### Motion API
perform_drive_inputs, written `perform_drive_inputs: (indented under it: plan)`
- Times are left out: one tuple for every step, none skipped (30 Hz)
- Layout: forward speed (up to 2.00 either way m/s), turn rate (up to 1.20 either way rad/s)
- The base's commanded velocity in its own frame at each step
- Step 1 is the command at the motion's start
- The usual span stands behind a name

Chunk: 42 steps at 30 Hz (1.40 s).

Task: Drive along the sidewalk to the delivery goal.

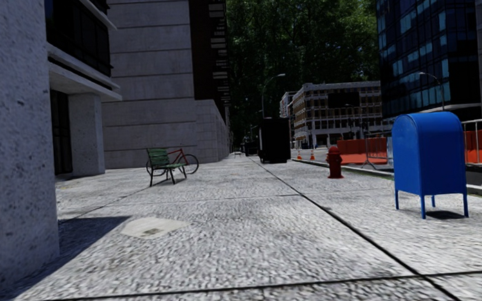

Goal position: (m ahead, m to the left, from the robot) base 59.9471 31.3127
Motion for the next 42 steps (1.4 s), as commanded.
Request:
perform_drive_inputs:
  plan:
    - [2.0, 0.0]
    - [2.0, 0.0]
    - [2.0, 0.0]
    - [2.0, 0.0]
    - [2.0, 0.0]
    - [2.0, 0.0]
    - [2.0, 0.0]
    - [2.0, 0.0]
    - [2.0, 0.0]
    - [2.0, 0.0]
    - [2.0, 0.0]
    - [2.0, 0.0]
    - [2.0, 0.0]
    - [2.0, 0.0]
    - [2.0, 0.0]
    - [2.0, 0.0]
    - [2.0, 0.0]
    - [2.0, 0.0]
    - [2.0, 0.0]
    - [2.0, 0.0]
    - [2.0, 0.0]
    - [2.0, 0.0]
    - [2.0, 0.0]
    - [2.0, 0.0]
    - [2.0, 0.0]
    - [2.0, 0.0]
    - [2.0, 0.0]
    - [2.0, 0.0]
    - [2.0, 0.0]
    - [2.0, 0.0]
    - [2.0, 0.0]
    - [2.0, 0.0]
    - [2.0, 0.0]
    - [2.0, 0.0]
    - [2.0, 0.0]
    - [2.0, 0.0]
    - [2.0, 0.0]
    - [2.0, 0.0]
    - [2.0, 0.0]
    - [2.0, 0.0]
    - [2.0, 0.0]
    - [2.0, 0.0]
